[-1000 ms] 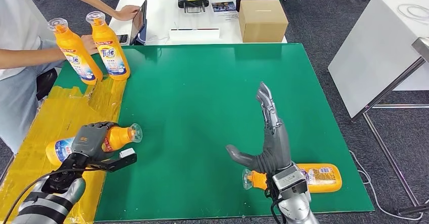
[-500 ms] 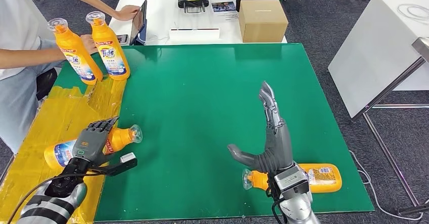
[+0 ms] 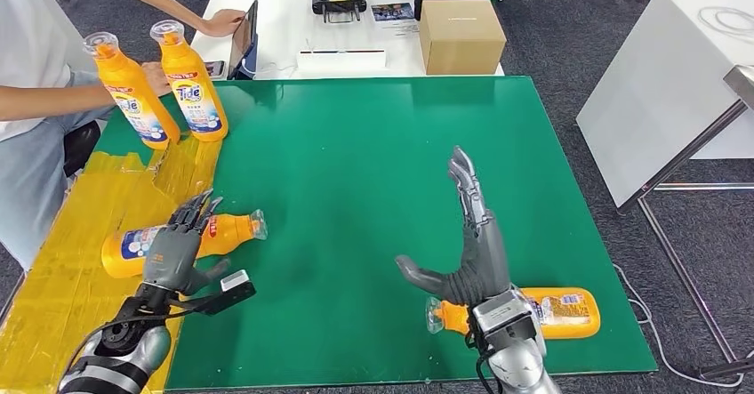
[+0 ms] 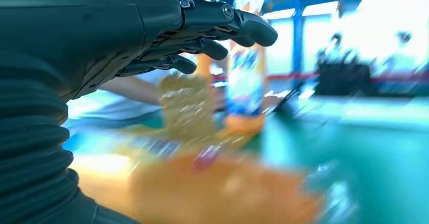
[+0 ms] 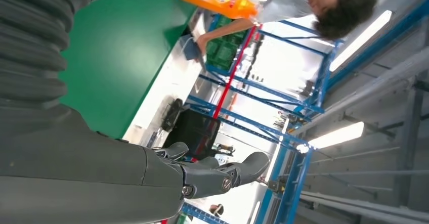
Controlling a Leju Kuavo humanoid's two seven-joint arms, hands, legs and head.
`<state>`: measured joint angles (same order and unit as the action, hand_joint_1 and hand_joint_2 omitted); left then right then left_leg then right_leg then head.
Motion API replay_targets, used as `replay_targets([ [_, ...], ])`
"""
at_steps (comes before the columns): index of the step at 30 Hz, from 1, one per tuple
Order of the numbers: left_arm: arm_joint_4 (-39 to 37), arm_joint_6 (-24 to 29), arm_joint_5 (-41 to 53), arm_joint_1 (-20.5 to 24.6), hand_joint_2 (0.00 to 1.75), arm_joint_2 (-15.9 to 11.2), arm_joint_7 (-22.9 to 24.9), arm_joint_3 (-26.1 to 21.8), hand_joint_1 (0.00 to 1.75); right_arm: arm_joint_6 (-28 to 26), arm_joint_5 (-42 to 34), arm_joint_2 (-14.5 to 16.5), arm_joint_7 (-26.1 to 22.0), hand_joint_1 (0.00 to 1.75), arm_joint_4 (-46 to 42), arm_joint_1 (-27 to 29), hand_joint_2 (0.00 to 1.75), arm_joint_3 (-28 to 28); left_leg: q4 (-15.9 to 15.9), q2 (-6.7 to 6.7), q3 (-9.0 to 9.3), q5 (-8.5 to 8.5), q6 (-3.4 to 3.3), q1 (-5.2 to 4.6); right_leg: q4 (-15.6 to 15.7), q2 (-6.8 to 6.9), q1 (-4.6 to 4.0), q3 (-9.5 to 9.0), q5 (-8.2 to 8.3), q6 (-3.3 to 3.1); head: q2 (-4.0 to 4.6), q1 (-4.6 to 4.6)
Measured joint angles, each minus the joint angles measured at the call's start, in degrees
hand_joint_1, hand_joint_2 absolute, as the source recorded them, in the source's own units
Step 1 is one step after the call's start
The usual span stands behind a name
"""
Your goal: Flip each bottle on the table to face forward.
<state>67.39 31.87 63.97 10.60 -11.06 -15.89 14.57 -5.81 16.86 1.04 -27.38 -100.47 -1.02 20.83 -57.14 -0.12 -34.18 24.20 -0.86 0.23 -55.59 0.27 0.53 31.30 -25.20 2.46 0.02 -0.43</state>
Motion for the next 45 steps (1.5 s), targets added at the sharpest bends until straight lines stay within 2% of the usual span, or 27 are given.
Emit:
replay_targets([
  [4,8.11,2.70,-6.37,-3.22,1.75,1.78,-4.83,-0.84,0.00,-0.31,3.01,-0.70,0.62,0.00,0.50,0.05,1.75,1.15,0.00,0.00,-0.03,0.02,-0.01,-0.01,0.01,0.01,0.02,0.02,-0.01,0.00,0.00,0.00],
  [8,13.02,2.84,-7.05,-4.90,1.75,2.62,-5.30,-1.25,0.00,-0.40,3.57,-1.17,0.73,0.00,0.95,0.10,1.75,1.84,0.00,0.01,-0.03,0.03,-0.02,-0.02,0.02,0.01,0.02,0.02,-0.01,0.00,0.00,0.00],
  [14,15.85,3.23,-7.81,-6.03,1.75,3.15,-6.11,-1.75,0.00,-0.45,4.06,-1.61,0.95,0.00,1.22,0.12,1.75,2.26,0.00,0.01,0.00,0.02,-0.01,0.00,0.01,0.01,0.00,0.00,-0.01,0.00,0.00,-0.01],
  [16,17.11,3.10,-11.33,-6.59,1.75,3.54,-7.97,-2.09,0.00,-0.48,5.58,-1.91,1.68,0.00,1.33,0.25,1.75,2.49,0.00,0.00,0.00,0.02,-0.01,0.00,0.01,0.00,0.00,0.00,-0.01,0.00,0.00,-0.01],
  [18,19.56,0.56,-18.58,-7.57,1.75,4.26,-10.49,-2.44,0.00,-0.40,9.14,-2.78,3.21,0.00,1.51,0.59,1.75,2.96,0.00,0.01,0.00,0.02,-0.02,-0.01,0.01,0.01,0.02,0.00,-0.01,0.00,0.00,-0.01],
  [22,25.54,-9.11,-33.02,-10.31,1.75,6.28,-13.81,-3.53,0.00,-0.39,20.58,-6.72,7.50,0.00,2.03,2.77,1.75,4.10,0.00,0.04,-0.05,0.06,-0.03,-0.06,0.05,0.04,0.07,0.03,-0.03,0.01,0.00,-0.01],
  [27,29.43,-16.44,-40.32,-12.56,1.75,8.52,-15.09,-4.30,0.00,-2.67,28.04,-14.04,10.19,0.00,2.48,7.17,1.75,3.78,-0.01,0.06,-0.11,0.11,-0.09,-0.14,0.09,0.05,0.12,0.08,-0.03,0.02,0.00,-0.01],
  [33,30.60,-18.60,-41.93,-13.14,1.75,10.11,-15.31,-4.76,0.00,-3.15,28.74,-21.50,10.91,0.00,2.22,11.51,1.75,1.05,-0.01,0.05,-0.07,0.11,-0.09,-0.14,0.09,0.04,0.11,0.04,-0.01,0.04,0.00,-0.01],
  [42,30.98,-19.73,-42.57,-13.21,1.75,11.20,-15.29,-4.85,0.00,-3.10,30.45,-27.09,13.29,0.00,1.54,15.09,1.75,-0.99,-0.01,0.04,-0.04,0.11,-0.09,-0.13,0.09,0.04,0.11,0.03,-0.01,0.04,0.00,-0.02],
  [45,30.99,-19.74,-42.70,-13.28,1.75,11.48,-15.20,-4.89,0.00,-3.60,32.04,-28.33,15.57,0.00,1.32,16.52,1.75,-2.07,-0.01,0.03,-0.05,0.11,-0.09,-0.14,0.09,0.03,0.12,0.03,-0.01,0.04,0.00,-0.02],
])
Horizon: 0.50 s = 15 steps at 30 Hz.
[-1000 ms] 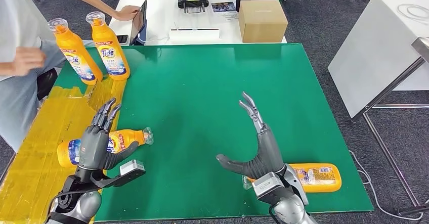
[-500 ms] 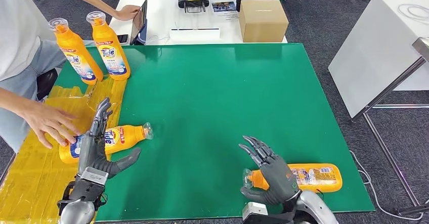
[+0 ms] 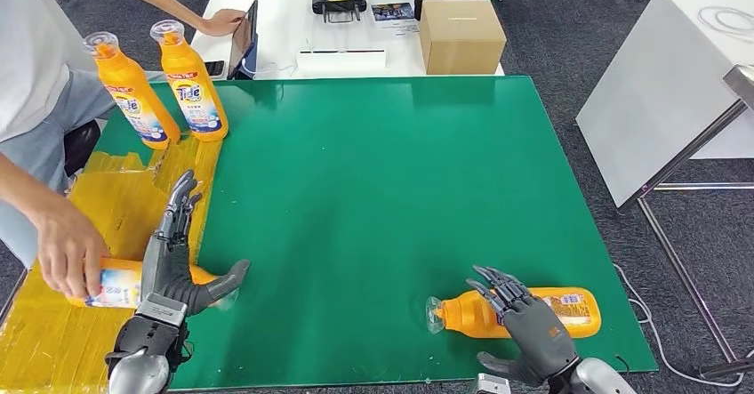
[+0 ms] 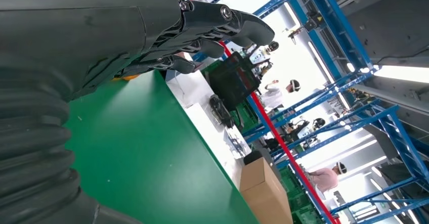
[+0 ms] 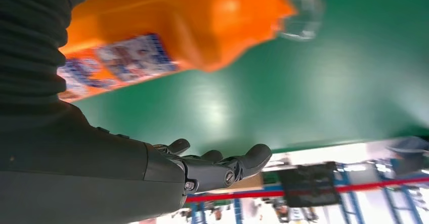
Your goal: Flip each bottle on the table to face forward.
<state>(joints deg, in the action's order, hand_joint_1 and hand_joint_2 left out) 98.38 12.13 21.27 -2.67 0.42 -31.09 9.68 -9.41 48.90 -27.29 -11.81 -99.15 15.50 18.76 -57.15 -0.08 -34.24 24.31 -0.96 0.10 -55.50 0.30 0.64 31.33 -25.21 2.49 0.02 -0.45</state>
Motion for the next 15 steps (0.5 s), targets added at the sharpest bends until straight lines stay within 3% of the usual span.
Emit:
replay_targets([
  [15,0.60,-0.27,-0.01,-1.09,1.75,1.20,0.76,-0.50,0.00,0.23,12.66,-1.04,12.40,0.00,1.02,1.66,1.75,-5.54,0.00,-0.01,0.03,0.00,0.00,0.00,0.00,0.00,-0.01,-0.03,0.00,0.00,0.00,-0.01],
])
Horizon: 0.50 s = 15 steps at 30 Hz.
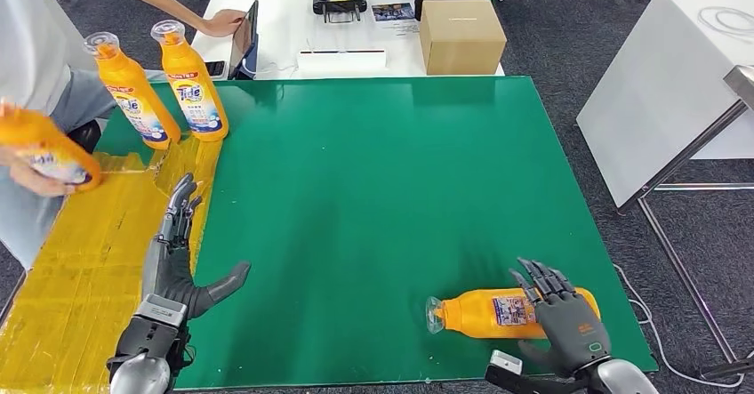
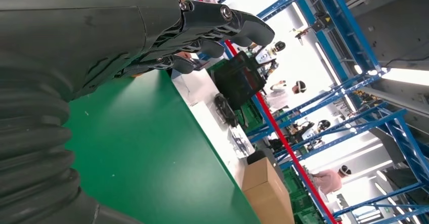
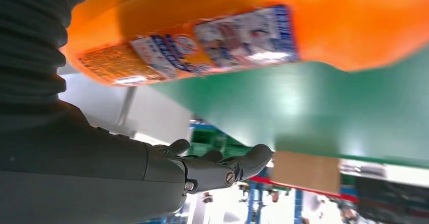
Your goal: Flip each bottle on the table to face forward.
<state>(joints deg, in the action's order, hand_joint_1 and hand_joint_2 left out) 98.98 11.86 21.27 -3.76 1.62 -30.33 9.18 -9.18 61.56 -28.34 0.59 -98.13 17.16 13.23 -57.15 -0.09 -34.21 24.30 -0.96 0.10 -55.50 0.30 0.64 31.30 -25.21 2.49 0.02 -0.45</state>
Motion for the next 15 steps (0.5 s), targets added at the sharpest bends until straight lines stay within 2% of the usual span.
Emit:
replay_targets([
  [15,0.01,-0.49,-0.03,-0.01,1.75,0.34,0.49,-0.32,0.00,1.87,4.97,1.66,3.21,0.00,6.45,-2.55,1.75,-3.65,0.00,0.00,0.01,0.00,0.00,0.00,0.00,0.00,0.00,-0.01,0.00,0.00,0.00,-0.01],
])
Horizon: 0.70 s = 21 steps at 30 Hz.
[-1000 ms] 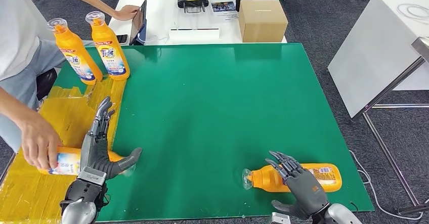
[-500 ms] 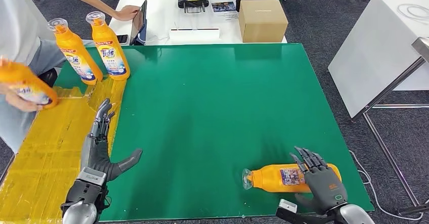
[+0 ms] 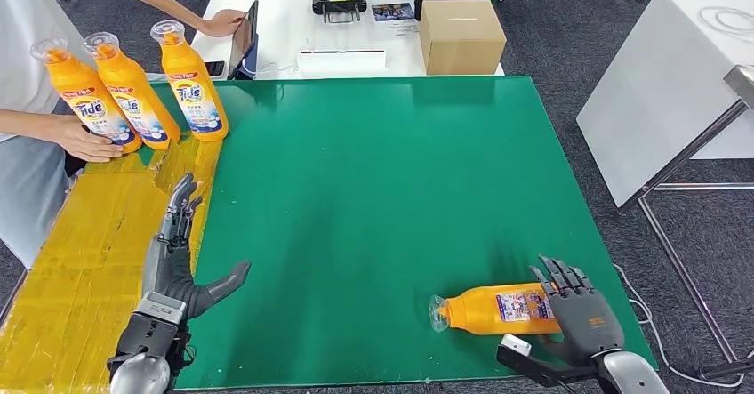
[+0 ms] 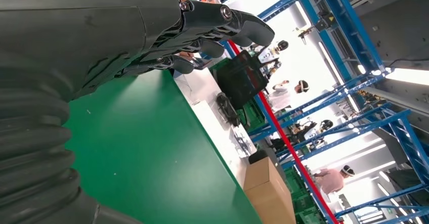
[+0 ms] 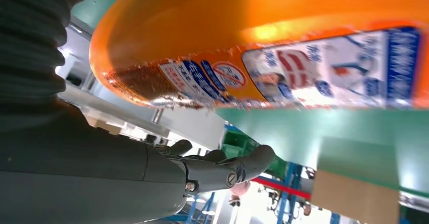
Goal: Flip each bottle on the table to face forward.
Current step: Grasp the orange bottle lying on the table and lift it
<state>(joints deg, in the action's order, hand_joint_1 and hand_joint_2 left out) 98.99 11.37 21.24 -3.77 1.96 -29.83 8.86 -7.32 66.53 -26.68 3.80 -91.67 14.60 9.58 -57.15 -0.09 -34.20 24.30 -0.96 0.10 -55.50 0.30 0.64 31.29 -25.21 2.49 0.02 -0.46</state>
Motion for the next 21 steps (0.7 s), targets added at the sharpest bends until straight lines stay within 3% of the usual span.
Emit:
replay_targets([
  [8,-0.02,-0.22,-0.33,0.11,1.75,0.03,0.02,0.02,0.00,3.48,-0.63,0.49,0.40,0.03,4.58,-2.37,1.75,-1.27,0.00,-0.03,0.12,0.02,-0.01,0.00,0.01,-0.05,0.00,-0.04,0.00,0.00,0.00,0.01],
  [10,-0.02,-0.22,-0.39,0.12,1.75,0.03,0.02,0.03,0.00,3.93,-1.03,0.49,0.26,0.14,5.53,-2.94,1.75,-1.27,0.00,-0.04,0.22,0.06,-0.04,0.00,0.02,-0.06,0.00,-0.07,0.00,0.00,0.00,0.01],
  [11,-0.02,-0.22,-0.41,0.13,1.75,0.03,0.02,0.03,0.00,4.10,-1.16,0.49,0.23,0.29,5.99,-3.22,1.75,-1.26,0.01,-0.05,0.29,0.09,-0.05,0.00,0.03,-0.06,0.00,-0.04,0.00,0.00,0.00,0.01],
  [15,-0.08,-0.22,-0.67,0.21,1.75,0.03,0.02,0.05,0.00,4.73,-1.54,0.49,0.22,1.37,7.70,-4.02,1.75,-1.21,0.02,-0.05,0.59,0.22,-0.14,0.00,0.08,-0.07,0.00,0.12,-0.07,0.00,0.00,0.01],
  [18,-0.20,-0.22,-0.96,0.30,1.75,0.03,0.02,0.08,0.00,4.92,-1.51,0.55,0.25,1.70,9.03,-4.55,1.75,-1.11,0.02,-0.05,0.64,0.22,-0.16,-0.01,0.09,-0.07,0.01,0.05,-0.06,0.02,0.00,0.02],
  [21,-0.23,-0.22,-1.02,0.33,1.75,0.03,0.02,0.09,0.00,3.94,-1.07,0.68,0.36,1.75,9.98,-5.08,1.75,-0.82,0.01,-0.05,0.69,0.20,-0.16,-0.01,0.10,-0.07,0.01,-0.05,-0.04,0.03,0.00,0.03],
])
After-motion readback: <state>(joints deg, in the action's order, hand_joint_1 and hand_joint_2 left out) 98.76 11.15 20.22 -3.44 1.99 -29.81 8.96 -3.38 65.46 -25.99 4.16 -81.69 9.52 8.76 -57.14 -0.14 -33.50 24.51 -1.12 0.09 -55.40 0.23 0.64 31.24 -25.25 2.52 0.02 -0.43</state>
